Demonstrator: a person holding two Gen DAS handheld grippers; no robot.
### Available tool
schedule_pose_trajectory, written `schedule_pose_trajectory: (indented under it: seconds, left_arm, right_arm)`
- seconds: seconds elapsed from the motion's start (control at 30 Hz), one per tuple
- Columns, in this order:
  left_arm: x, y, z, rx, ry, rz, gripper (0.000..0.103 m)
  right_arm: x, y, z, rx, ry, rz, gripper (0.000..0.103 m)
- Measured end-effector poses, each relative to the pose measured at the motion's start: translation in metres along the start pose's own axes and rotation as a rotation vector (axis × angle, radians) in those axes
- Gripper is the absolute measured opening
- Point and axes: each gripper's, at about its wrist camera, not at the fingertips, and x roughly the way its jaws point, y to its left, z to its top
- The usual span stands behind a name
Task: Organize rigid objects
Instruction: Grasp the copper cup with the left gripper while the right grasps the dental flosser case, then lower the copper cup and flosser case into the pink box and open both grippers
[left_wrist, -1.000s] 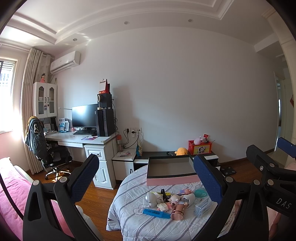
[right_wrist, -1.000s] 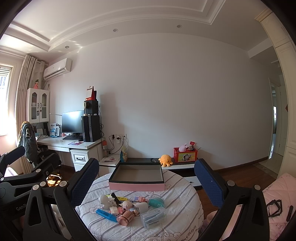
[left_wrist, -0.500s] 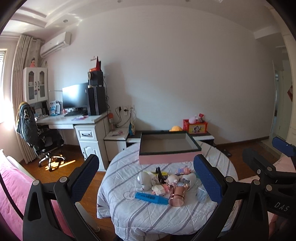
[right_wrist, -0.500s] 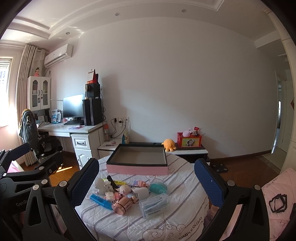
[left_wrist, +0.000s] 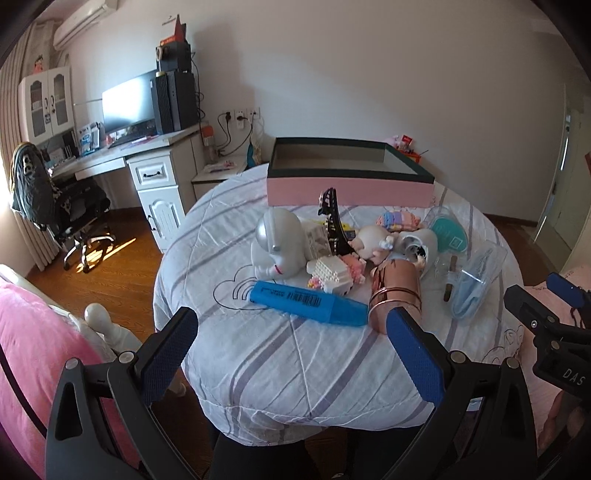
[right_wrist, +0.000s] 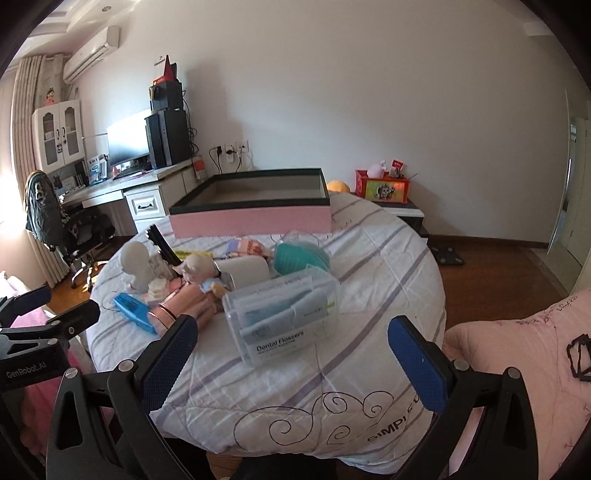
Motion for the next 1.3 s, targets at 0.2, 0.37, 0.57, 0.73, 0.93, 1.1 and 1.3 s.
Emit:
schedule_pose_trajectory:
  seconds: [0.2, 0.37, 0.57, 0.73, 0.93, 1.1, 1.3]
  left_arm:
    - [0.016, -0.017, -0.004, 0.053, 0.020, -0.052, 0.103]
    - [0.025, -0.032, -0.003, 0.095, 0.032, -0.080, 0.103]
    - [0.039, -0.049, 0.004, 0.129, 0.048, -0.078, 0.103]
    - [0.053, -0.063, 0.010, 0.154, 0.051, -0.060, 0.102]
    - [0.065, -0.077, 0.010, 0.181, 0.067, -0.084, 0.068]
    - [0.068, -0.085, 0.009, 0.205, 0.060, -0.109, 0.048]
    - [0.054, -0.075, 0.023, 0.172, 0.026, -0.156, 0.048]
  right_arm:
    - [0.034, -0.006, -0.002, -0.014, 0.039, 0.018, 0.103]
    - [0.060, -0.005, 0.004, -0.045, 0.063, 0.060, 0.103]
    - [0.079, -0.011, 0.008, -0.070, 0.072, 0.142, 0.103]
    - [0.086, -0.029, 0.007, -0.028, 0.072, 0.207, 0.095]
    - [0.087, -0.036, 0.006, -0.022, 0.061, 0.220, 0.095]
    - [0.087, -0.032, 0.008, -0.027, 0.057, 0.227, 0.095]
    - [0.082, -0.034, 0.018, -0.029, 0.033, 0.233, 0.095]
